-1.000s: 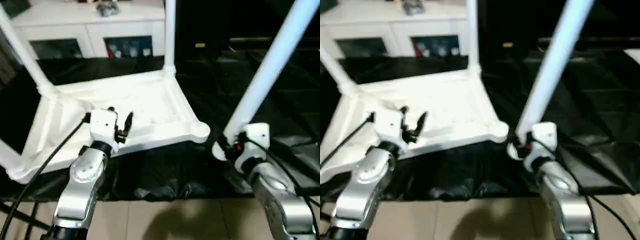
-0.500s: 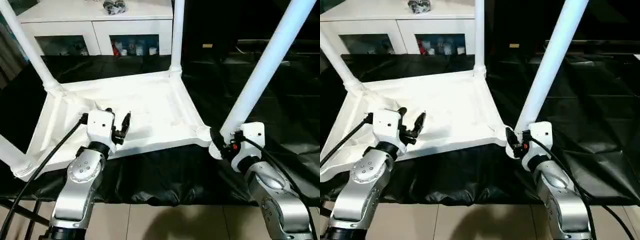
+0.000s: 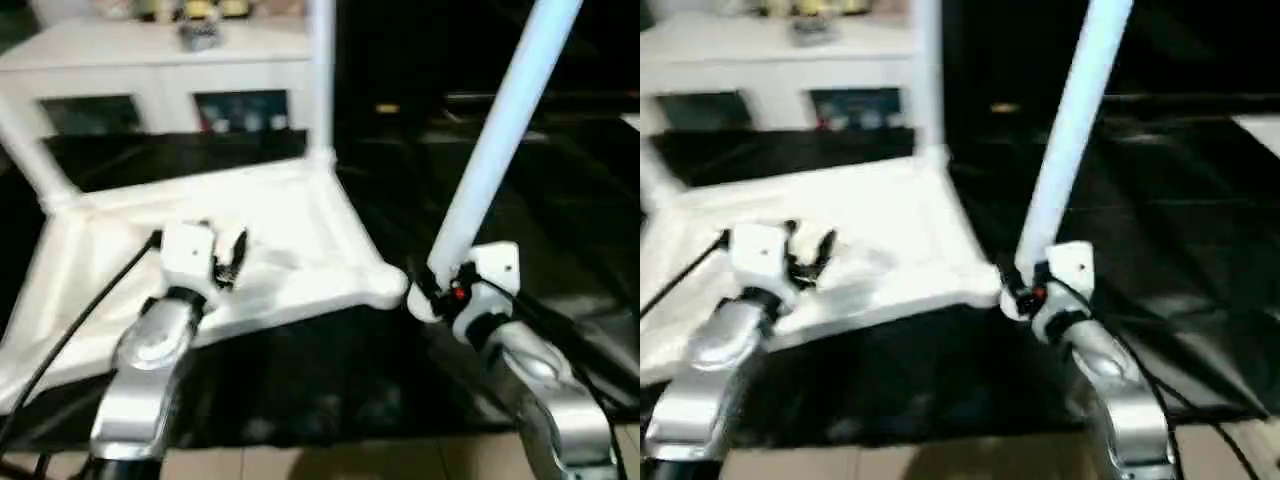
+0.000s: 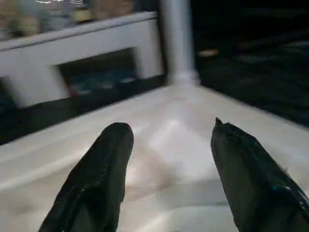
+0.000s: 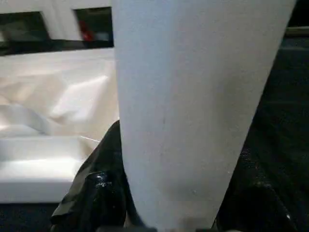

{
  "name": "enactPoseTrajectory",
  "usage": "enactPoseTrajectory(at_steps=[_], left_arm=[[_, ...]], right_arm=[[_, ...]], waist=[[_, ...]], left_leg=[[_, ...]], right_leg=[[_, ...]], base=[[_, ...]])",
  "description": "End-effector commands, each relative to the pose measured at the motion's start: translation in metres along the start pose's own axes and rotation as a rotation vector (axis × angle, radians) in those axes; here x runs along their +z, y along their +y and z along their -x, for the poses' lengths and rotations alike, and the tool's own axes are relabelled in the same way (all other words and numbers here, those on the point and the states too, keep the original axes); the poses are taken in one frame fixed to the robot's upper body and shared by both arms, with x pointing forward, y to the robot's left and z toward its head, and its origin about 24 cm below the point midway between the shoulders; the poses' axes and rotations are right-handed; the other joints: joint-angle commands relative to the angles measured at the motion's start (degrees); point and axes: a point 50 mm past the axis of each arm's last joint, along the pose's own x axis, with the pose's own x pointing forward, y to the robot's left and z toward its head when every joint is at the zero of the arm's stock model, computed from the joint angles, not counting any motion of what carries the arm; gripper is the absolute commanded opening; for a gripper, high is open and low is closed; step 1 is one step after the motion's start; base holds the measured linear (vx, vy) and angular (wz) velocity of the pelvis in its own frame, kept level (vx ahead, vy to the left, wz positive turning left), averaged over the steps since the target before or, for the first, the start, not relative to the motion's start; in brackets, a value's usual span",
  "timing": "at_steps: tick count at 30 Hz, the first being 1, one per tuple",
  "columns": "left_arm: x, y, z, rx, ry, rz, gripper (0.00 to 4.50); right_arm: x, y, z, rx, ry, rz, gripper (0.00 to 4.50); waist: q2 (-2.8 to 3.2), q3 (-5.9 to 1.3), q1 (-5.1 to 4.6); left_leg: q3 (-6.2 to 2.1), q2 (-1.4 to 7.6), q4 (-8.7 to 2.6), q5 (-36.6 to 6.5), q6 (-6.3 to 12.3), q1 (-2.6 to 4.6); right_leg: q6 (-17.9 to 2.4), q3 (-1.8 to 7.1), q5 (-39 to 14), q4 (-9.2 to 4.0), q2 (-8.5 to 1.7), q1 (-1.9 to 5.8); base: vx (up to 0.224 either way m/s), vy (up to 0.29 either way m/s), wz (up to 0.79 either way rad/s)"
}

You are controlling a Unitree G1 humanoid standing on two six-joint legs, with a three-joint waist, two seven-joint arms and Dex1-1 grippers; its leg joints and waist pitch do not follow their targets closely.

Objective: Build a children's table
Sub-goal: Insert table leg to table base

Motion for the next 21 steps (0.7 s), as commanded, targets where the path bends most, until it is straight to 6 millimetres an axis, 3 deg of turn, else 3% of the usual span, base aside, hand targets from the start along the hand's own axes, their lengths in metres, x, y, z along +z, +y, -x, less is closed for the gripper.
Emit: enactPoseTrajectory(at_steps=[1, 2, 3, 4, 5, 6, 7, 8, 9, 10, 13, 15, 17, 19, 21], left_arm=[[0.005, -0.002, 0.004, -0.077, -0.034, -0.007, 2.98], [0.006, -0.006, 0.005, -0.126, -0.044, 0.015, 2.98], [0.006, -0.009, 0.006, -0.174, -0.039, 0.031, 2.98], [0.005, -0.009, 0.006, -0.181, -0.034, 0.031, 2.98], [0.003, -0.014, 0.005, -0.25, -0.008, 0.02, 2.98], [0.002, -0.017, 0.005, -0.301, 0.006, 0.014, 2.98], [0.001, -0.019, 0.005, -0.334, 0.013, 0.012, 2.98], [0.001, -0.022, 0.004, -0.381, 0.025, 0.007, 2.98], [-0.001, -0.027, 0.003, -0.458, 0.045, 0.0, 2.98], [-0.001, -0.028, 0.003, -0.47, 0.048, 0.0, 2.98], [-0.006, -0.037, 0.001, -0.684, 0.116, -0.018, 2.98], [-0.009, -0.038, -0.001, -0.73, 0.144, -0.037, 2.98], [-0.014, -0.033, -0.012, -0.775, 0.205, -0.086, 2.98], [-0.014, -0.031, -0.02, -0.807, 0.23, -0.102, 2.98], [-0.014, -0.029, -0.026, -0.832, 0.25, -0.121, 2.69]], right_arm=[[0.008, 0.0, -0.001, 0.023, -0.031, 0.011, 1.89], [0.009, 0.0, -0.001, 0.036, -0.032, 0.019, 1.89], [0.01, -0.001, -0.001, 0.047, -0.031, 0.025, 1.89], [0.01, -0.001, -0.001, 0.049, -0.031, 0.025, 1.89], [0.012, -0.003, -0.002, 0.064, -0.032, 0.03, 1.89], [0.013, -0.004, -0.002, 0.076, -0.032, 0.038, 1.89], [0.014, -0.004, -0.002, 0.083, -0.032, 0.045, 1.89], [0.015, -0.006, -0.002, 0.092, -0.033, 0.051, 1.89], [0.018, -0.01, -0.002, 0.099, -0.038, 0.049, 1.89], [0.019, -0.01, -0.001, 0.1, -0.04, 0.046, 1.89], [0.027, -0.023, -0.001, 0.115, -0.048, 0.025, 1.88], [0.03, -0.028, -0.001, 0.115, -0.052, 0.034, 1.88], [0.034, -0.034, -0.002, 0.119, -0.056, 0.066, 1.88], [0.035, -0.035, -0.003, 0.139, -0.046, 0.087, 1.88], [0.036, -0.036, -0.003, 0.153, -0.041, 0.099, 1.88]], waist=[[-2.3, -3.46, 2.29], [-2.08, -3.56, 2.59], [-0.82, -3.39, 2.16], [0.05, -3.31, 1.89], [1.32, -3.48, 1.97], [1.57, -3.43, 1.92], [1.42, -3.26, 1.66], [1.47, -3.0, 1.58], [1.52, -2.61, 1.67], [1.65, -2.35, 1.57], [1.69, -1.86, 1.45], [1.31, -1.68, 1.27], [1.36, -1.75, 1.05], [1.27, -1.79, 1.03], [1.2, -1.96, 1.01]], left_leg=[[-1.87, 0.7, 0.36, 10.4, 5.14, -6.29], [-1.95, 0.19, -0.73, 14.7, 2.7, -6.44], [-1.59, 0.82, -3.23, 21.7, -1.22, -6.06], [-1.25, 1.54, -4.26, 25.0, -2.53, -5.43], [-1.47, 2.75, -4.73, 20.7, -3.97, -4.87], [-1.59, 3.45, -4.89, 17.5, -4.79, -4.58], [-1.86, 4.47, -5.61, 11.8, -6.23, -4.16], [-1.92, 4.79, -5.97, 9.5, -6.73, -4.01], [-1.58, 5.46, -6.37, 4.6, -6.86, -3.27], [-1.22, 5.53, -6.85, 1.5, -6.58, -3.31], [-0.77, 6.05, -7.75, -4.5, -5.11, -3.05], [-0.21, 5.92, -7.94, -4.4, -4.32, -3.14], [0.41, 5.64, -7.89, -4.3, -3.77, -3.04], [0.47, 5.67, -7.89, -3.5, -3.6, -3.22], [0.49, 5.72, -7.77, -2.3, -3.34, -3.34]], right_leg=[[-4.1, 7.57, 4.3, -7.17, -7.8, 9.06], [-2.7, 6.07, 17.9, -5.45, -5.95, 8.65], [-2.2, 3.22, 40.4, -3.52, -2.97, 6.55], [-1.7, 1.48, 49.3, -3.25, -0.83, 4.96], [-2.0, 1.08, 44.4, -3.56, -0.85, 4.49], [-2.5, 1.17, 39.5, -3.98, -1.1, 4.34], [-4.4, 1.29, 29.9, -4.68, -1.4, 4.55], [-5.5, 1.32, 25.5, -5.03, -1.5, 4.44], [-8.1, 1.59, 16.5, -5.96, -1.87, 3.71], [-10.3, 1.82, 10.4, -6.27, -2.14, 3.77], [-12.0, 1.98, -1.7, -7.37, -2.91, 3.5], [-12.0, 2.08, -3.3, -7.75, -2.96, 3.41], [-11.7, 2.17, -5.7, -8.06, -3.08, 3.16], [-11.4, 2.29, -6.8, -8.27, -3.29, 3.19], [-11.4, 2.33, -5.9, -8.21, -3.36, 3.27]], base=[[0.049, -0.098, -0.01], [0.085, -0.073, -0.06], [0.0, 0.0, 0.0], [0.0, 0.0, 0.0], [0.0, 0.0, 0.0], [0.0, 0.0, 0.0], [0.0, 0.0, 0.0], [0.0, 0.0, 0.0], [0.0, 0.0, 0.0], [0.0, 0.0, 0.0], [-0.043, 0.026, 0.0], [-0.025, 0.016, 0.0], [0.0, 0.0, 0.0], [0.0, 0.0, 0.0], [0.0, 0.0, 0.0]])
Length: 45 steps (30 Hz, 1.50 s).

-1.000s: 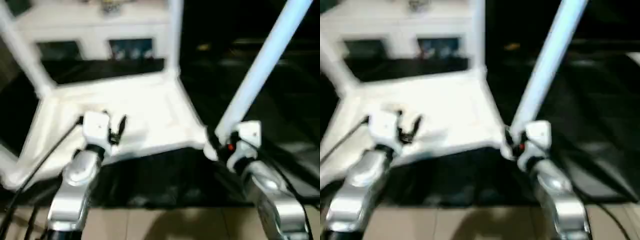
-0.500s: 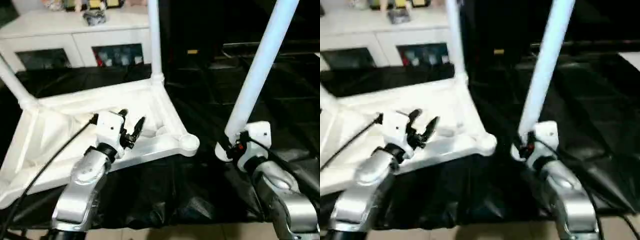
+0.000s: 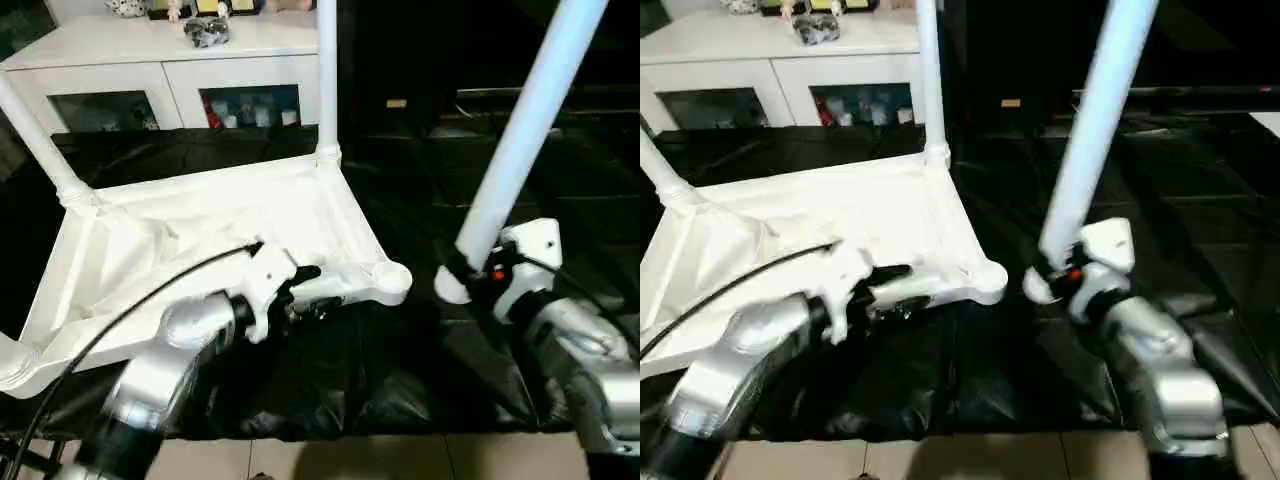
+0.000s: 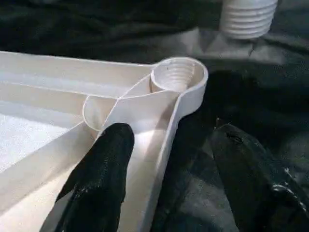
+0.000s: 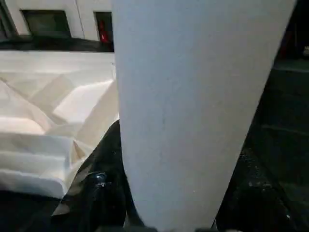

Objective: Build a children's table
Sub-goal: Insert table leg to table base

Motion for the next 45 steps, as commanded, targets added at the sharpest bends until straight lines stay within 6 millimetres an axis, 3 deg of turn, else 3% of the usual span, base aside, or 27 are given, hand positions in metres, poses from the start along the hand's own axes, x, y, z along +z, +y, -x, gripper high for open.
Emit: enactPoseTrajectory(at_steps=[1, 7, 11, 13, 18, 21, 24, 26, 30, 32, 43, 44, 45], left_arm=[[-0.002, 0.007, -0.002, -0.043, 0.056, -0.02, 2.62], [-0.003, 0.016, -0.008, -0.13, 0.09, -0.008, 2.19], [-0.006, 0.019, -0.013, -0.16, 0.109, 0.005, 1.79], [-0.007, 0.019, -0.015, -0.17, 0.123, -0.01, 1.69], [-0.011, 0.021, -0.016, -0.183, 0.137, -0.019, 1.3], [-0.012, 0.022, -0.016, -0.195, 0.139, -0.022, 0.91], [-0.012, 0.025, -0.016, -0.203, 0.136, -0.023, 0.86], [-0.01, 0.025, -0.016, -0.207, 0.126, -0.022, 0.45], [-0.01, 0.025, -0.016, -0.234, 0.117, -0.017, 0.42], [-0.012, 0.024, -0.016, -0.243, 0.124, -0.02, 0.04], [-0.019, 0.022, -0.014, -0.252, 0.163, -0.099, 0.0], [-0.019, 0.022, -0.013, -0.255, 0.156, -0.082, 0.43], [-0.019, 0.022, -0.013, -0.255, 0.156, -0.082, 0.43]], right_arm=[[0.009, 0.0, -0.003, 0.03, -0.029, 0.029, 1.88], [0.012, -0.001, -0.002, 0.071, -0.038, 0.034, 1.88], [0.012, -0.002, -0.002, 0.084, -0.034, 0.04, 1.88], [0.012, -0.003, -0.002, 0.086, -0.035, 0.036, 1.88], [0.013, -0.001, -0.005, 0.104, -0.044, 0.011, 1.88], [0.013, 0.0, -0.006, 0.111, -0.044, 0.009, 1.88], [0.014, 0.002, -0.007, 0.126, -0.046, 0.004, 1.88], [0.014, 0.002, -0.008, 0.136, -0.049, 0.0, 1.88], [0.018, 0.007, -0.013, 0.196, -0.053, -0.002, 1.88], [0.021, 0.01, -0.016, 0.239, -0.05, 0.008, 1.88], [0.025, 0.015, -0.034, 0.367, -0.021, 0.057, 1.88], [0.025, 0.015, -0.035, 0.37, -0.021, 0.054, 1.88], [0.025, 0.015, -0.035, 0.37, -0.021, 0.054, 1.88]], waist=[[-0.87, -2.46, 0.09], [-0.59, -2.93, 0.07], [-0.85, -3.55, 0.51], [-0.82, -3.31, 0.6], [-0.79, -2.97, 0.54], [-0.75, -2.95, 0.5], [-0.69, -2.96, 0.51], [-0.72, -2.99, 0.51], [-0.72, -2.94, 0.36], [-0.6, -2.94, 0.44], [-0.65, -2.94, 0.36], [-0.64, -2.97, 0.44], [-0.6, -2.97, 0.48]], left_leg=[[-1.24, 3.51, -5.2, -6.2, 0.95, -0.32], [-0.97, 3.6, -4.56, -1.2, 3.24, -0.51], [-0.81, 3.57, -3.96, 3.0, 5.35, -0.82], [-0.77, 3.69, -4.09, 1.8, 5.97, -0.92], [-0.78, 4.07, -4.54, -1.7, 4.98, -0.77], [-0.76, 4.1, -4.59, -1.8, 4.65, -0.78], [-0.71, 4.09, -4.58, -1.9, 4.59, -0.71], [-0.72, 4.16, -4.6, -1.6, 4.48, -0.79], [-0.7, 4.11, -4.63, -2.1, 4.67, -0.79], [-0.68, 4.26, -4.65, -1.8, 4.62, -0.71], [-0.59, 4.34, -4.66, -1.4, 5.03, -0.73], [-0.55, 4.38, -4.64, -1.4, 4.91, -0.74], [-0.56, 4.4, -4.68, -1.3, 4.87, -0.72]], right_leg=[[-10.8, 2.44, -6.5, -5.22, -4.48, 2.18], [-13.0, 2.25, 1.8, -4.62, -4.51, 2.23], [-14.8, 2.16, 10.8, -3.63, -4.48, 2.32], [-15.2, 2.08, 9.7, -3.84, -4.63, 2.18], [-15.2, 2.16, 4.0, -4.34, -4.81, 2.15], [-15.3, 2.2, 4.1, -4.34, -4.86, 2.15], [-15.4, 2.24, 4.3, -4.39, -4.84, 2.11], [-15.5, 2.24, 5.3, -4.26, -4.89, 2.21], [-15.8, 2.2, 4.7, -4.33, -4.93, 2.22], [-15.9, 2.25, 4.9, -4.28, -4.91, 2.13], [-16.7, 2.18, 6.5, -4.24, -5.02, 2.17], [-16.8, 2.22, 6.5, -4.19, -5.1, 2.21], [-16.8, 2.19, 6.5, -4.19, -5.06, 2.18]], base=[[0.0, 0.0, 0.0], [0.0, 0.0, 0.0], [0.0, 0.0, 0.0], [0.0, 0.0, 0.0], [0.0, 0.0, 0.0], [0.0, 0.0, 0.0], [0.0, 0.0, 0.0], [0.0, 0.0, 0.0], [0.0, 0.0, 0.0], [0.0, 0.0, 0.0], [0.0, 0.0, 0.0], [0.0, 0.0, 0.0], [0.0, 0.0, 0.0]])
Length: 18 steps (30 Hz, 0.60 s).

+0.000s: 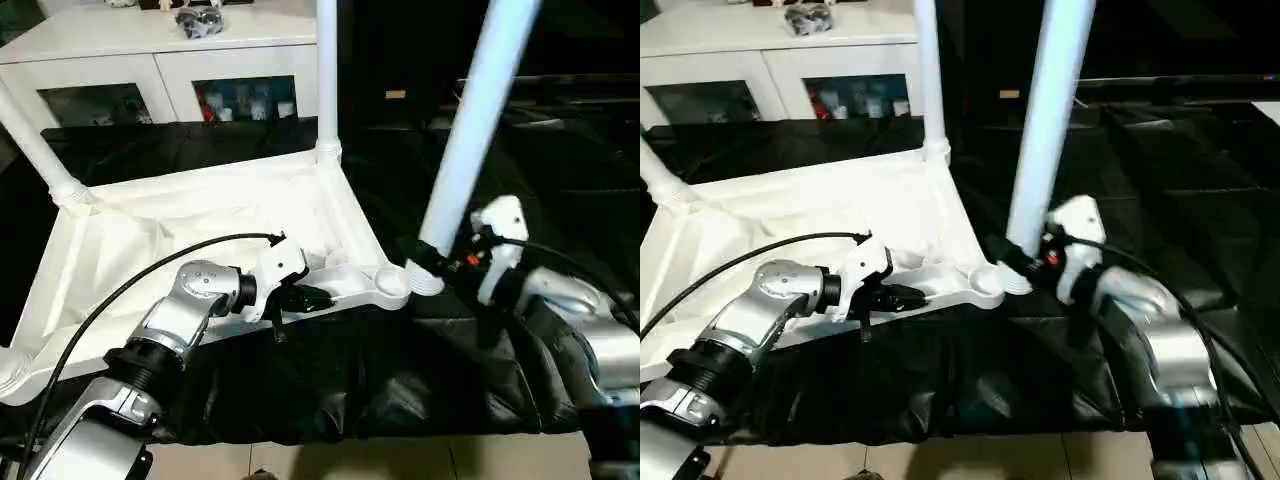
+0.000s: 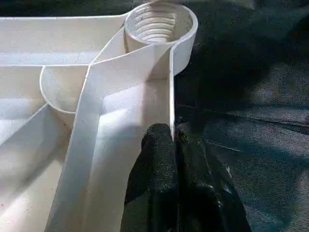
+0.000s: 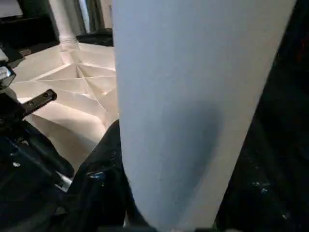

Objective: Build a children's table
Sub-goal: Insert table leg to table base

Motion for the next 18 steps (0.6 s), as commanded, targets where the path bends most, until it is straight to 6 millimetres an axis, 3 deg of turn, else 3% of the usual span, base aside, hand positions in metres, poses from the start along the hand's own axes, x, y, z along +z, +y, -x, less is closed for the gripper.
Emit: enactPoseTrajectory(at_steps=[1, 3, 9, 10, 18], left_arm=[[-0.006, -0.001, 0.002, -0.024, 0.021, 0.029, 0.57], [-0.007, -0.002, 0.003, -0.032, 0.03, 0.029, 0.65], [-0.01, -0.001, 0.003, -0.026, 0.045, 0.028, 0.89], [-0.009, 0.0, 0.003, -0.022, 0.034, 0.037, 0.75], [-0.009, 0.001, 0.005, -0.033, 0.029, 0.043, 0.14]], right_arm=[[0.004, -0.001, -0.004, 0.015, -0.01, 0.02, 1.88], [0.004, -0.002, -0.007, 0.02, -0.012, 0.015, 1.88], [0.002, 0.0, -0.014, 0.047, -0.015, 0.003, 1.88], [0.001, 0.0, -0.015, 0.051, -0.016, 0.001, 1.88], [0.001, 0.003, -0.021, 0.085, -0.015, -0.004, 1.88]], waist=[[-0.71, -3.08, 0.19], [-0.56, -3.08, 0.18], [-0.88, -3.04, 0.21], [-0.67, -3.02, 0.22], [-0.73, -3.01, 0.12]], left_leg=[[-1.13, 4.11, -4.39, -1.6, 4.13, 0.2], [-1.14, 4.11, -4.39, -1.4, 4.11, 0.22], [-1.05, 4.15, -4.48, -1.5, 4.37, 0.2], [-1.07, 4.19, -4.51, -1.8, 4.31, 0.2], [-1.0, 4.18, -4.51, -1.7, 4.36, 0.2]], right_leg=[[-17.0, 2.24, 6.7, -3.86, -5.0, 3.14], [-17.2, 2.21, 7.0, -3.84, -4.97, 3.05], [-17.3, 2.22, 7.5, -3.94, -5.02, 3.16], [-17.3, 2.2, 7.0, -3.95, -5.07, 3.09], [-17.5, 2.24, 7.1, -3.94, -5.08, 3.08]], base=[[0.0, 0.0, 0.0], [0.0, 0.0, 0.0], [0.0, 0.0, 0.0], [0.0, 0.0, 0.0], [0.0, 0.0, 0.0]])
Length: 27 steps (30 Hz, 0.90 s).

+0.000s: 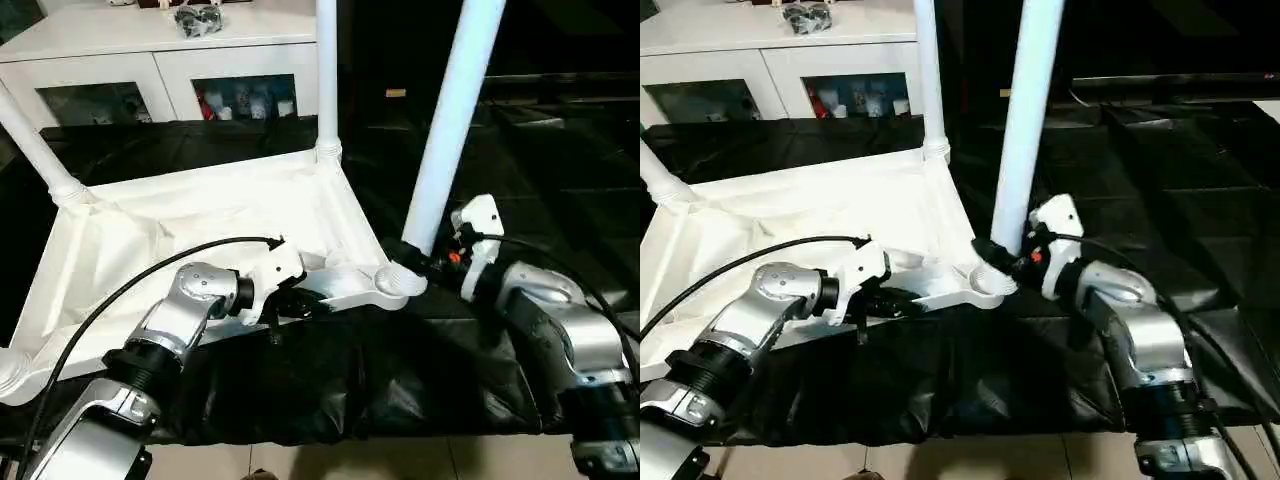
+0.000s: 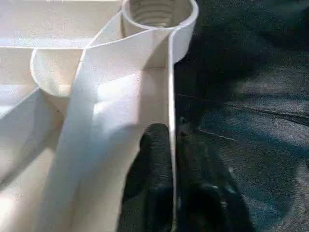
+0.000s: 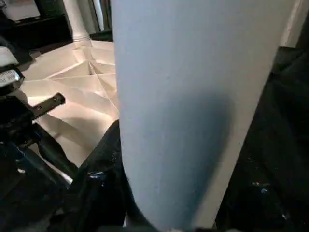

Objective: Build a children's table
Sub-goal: Insert table leg to table base

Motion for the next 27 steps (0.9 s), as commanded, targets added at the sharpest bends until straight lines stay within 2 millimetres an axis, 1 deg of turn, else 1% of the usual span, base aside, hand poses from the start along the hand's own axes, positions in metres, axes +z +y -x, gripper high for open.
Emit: enactPoseTrajectory(at_steps=[1, 6, 7, 9, 11, 14, 16, 17, 19, 20, 21, 22, 23, 24, 25, 27], left_arm=[[-0.002, 0.001, 0.003, -0.018, 0.008, 0.014, 0.09], [-0.003, -0.001, 0.003, -0.034, -0.008, 0.029, 0.0], [-0.003, -0.002, 0.004, -0.044, -0.011, 0.034, 0.0], [-0.004, -0.004, 0.004, -0.047, -0.01, 0.034, 0.0], [-0.006, -0.006, 0.004, -0.044, -0.007, 0.031, 0.0], [-0.008, -0.009, 0.005, -0.05, -0.007, 0.026, 0.0], [-0.009, -0.012, 0.007, -0.061, -0.009, 0.018, 0.0], [-0.01, -0.014, 0.008, -0.062, -0.012, 0.016, 0.0], [-0.01, -0.015, 0.01, -0.063, -0.015, 0.011, 0.0], [-0.01, -0.015, 0.01, -0.063, -0.015, 0.011, 0.0], [-0.01, -0.016, 0.011, -0.066, -0.016, 0.009, 0.0], [-0.01, -0.018, 0.013, -0.08, -0.014, 0.001, 0.0], [-0.009, -0.02, 0.016, -0.086, -0.012, -0.007, 0.0], [-0.008, -0.021, 0.018, -0.089, -0.01, -0.013, 0.0], [-0.008, -0.021, 0.018, -0.089, -0.009, -0.014, 0.0], [-0.007, -0.021, 0.021, -0.084, -0.006, -0.02, 0.0]], right_arm=[[0.003, 0.002, -0.005, 0.024, -0.007, 0.023, 1.88], [0.0, 0.002, -0.008, 0.043, 0.004, 0.017, 1.88], [-0.001, 0.002, -0.01, 0.053, 0.008, 0.009, 1.88], [-0.002, 0.004, -0.012, 0.076, 0.021, -0.001, 1.88], [-0.005, 0.007, -0.013, 0.109, 0.043, -0.006, 1.88], [-0.008, 0.01, -0.013, 0.139, 0.071, -0.001, 1.88], [-0.011, 0.013, -0.012, 0.162, 0.092, 0.001, 1.88], [-0.012, 0.013, -0.012, 0.168, 0.097, -0.001, 1.88], [-0.014, 0.013, -0.012, 0.169, 0.102, -0.002, 1.88], [-0.014, 0.013, -0.012, 0.169, 0.102, -0.002, 1.88], [-0.015, 0.013, -0.012, 0.169, 0.103, -0.002, 1.88], [-0.017, 0.012, -0.014, 0.166, 0.107, -0.004, 1.88], [-0.019, 0.012, -0.015, 0.168, 0.111, -0.008, 1.88], [-0.02, 0.012, -0.016, 0.169, 0.113, -0.01, 1.88], [-0.021, 0.013, -0.016, 0.171, 0.114, -0.011, 1.88], [-0.023, 0.014, -0.017, 0.182, 0.12, -0.017, 1.88]], waist=[[-0.8, -3.09, 0.25], [-0.76, -3.14, 0.24], [-0.92, -3.16, 0.25], [-0.85, -3.11, 0.29], [-0.97, -3.13, 0.23], [-0.88, -3.13, 0.18], [-1.11, -3.05, 0.12], [-1.0, -3.06, 0.13], [-1.0, -3.0, 0.09], [-1.11, -2.95, 0.14], [-1.36, -2.95, 0.16], [-1.15, -2.98, 0.18], [-1.25, -2.96, 0.1], [-1.13, -3.08, 0.08], [-1.04, -3.01, -0.16], [-1.1, -2.94, -0.34]], left_leg=[[-1.15, 4.19, -4.41, -1.5, 4.51, 0.22], [-1.13, 4.24, -4.42, -1.1, 4.64, 0.24], [-1.07, 4.21, -4.39, -1.0, 4.8, 0.24], [-1.06, 4.22, -4.4, -1.0, 4.93, 0.24], [-1.06, 4.26, -4.36, -0.4, 5.52, 0.13], [-1.06, 4.38, -4.38, -0.4, 5.84, 0.19], [-1.04, 4.41, -4.48, -0.4, 5.99, 0.14], [-1.0, 4.41, -4.45, -0.6, 6.04, 0.22], [-0.96, 4.42, -4.49, -0.9, 5.98, 0.18], [-0.98, 4.46, -4.57, -1.2, 5.87, 0.2], [-0.93, 4.46, -4.6, -1.2, 5.85, 0.24], [-0.94, 4.45, -4.58, -1.0, 5.78, 0.22], [-0.95, 4.43, -4.58, -0.8, 5.82, 0.11], [-1.0, 4.54, -4.57, -0.7, 5.73, 0.14], [-0.99, 4.45, -4.58, -0.5, 5.86, 0.05], [-0.95, 4.41, -4.58, -0.8, 5.86, 0.13]], right_leg=[[-17.4, 2.25, 7.2, -3.8, -5.11, 3.09], [-17.8, 2.17, 8.0, -3.72, -5.08, 3.04], [-17.9, 2.18, 8.3, -3.71, -5.09, 3.05], [-17.9, 2.19, 8.0, -3.74, -5.13, 3.04], [-17.8, 2.17, 8.5, -3.65, -5.13, 3.11], [-17.7, 2.14, 8.1, -3.66, -5.1, 3.01], [-17.6, 2.12, 7.7, -3.7, -5.07, 3.03], [-17.7, 2.15, 7.2, -3.76, -5.08, 2.93], [-17.7, 2.16, 6.6, -3.83, -5.08, 2.91], [-17.6, 2.17, 5.8, -3.85, -5.13, 2.89], [-17.5, 2.14, 5.5, -3.93, -5.1, 2.87], [-17.5, 2.16, 5.2, -3.84, -5.11, 2.86], [-17.5, 2.16, 5.5, -3.79, -5.12, 2.88], [-17.7, 2.13, 5.9, -3.61, -5.25, 2.88], [-17.8, 2.08, 6.3, -3.65, -5.11, 2.84], [-18.0, 2.07, 6.5, -3.74, -5.04, 2.83]], base=[[0.0, 0.0, 0.0], [0.0, 0.0, 0.0], [0.0, 0.0, 0.0], [0.0, 0.0, 0.0], [0.0, 0.0, 0.0], [0.0, 0.0, 0.0], [0.0, 0.0, 0.0], [0.0, 0.0, 0.0], [0.0, 0.0, 0.0], [0.0, 0.0, 0.0], [0.0, 0.0, 0.0], [0.0, 0.0, 0.0], [0.0, 0.0, 0.0], [0.0, 0.0, 0.0], [0.0, 0.0, 0.0], [0.0, 0.0, 0.0]])
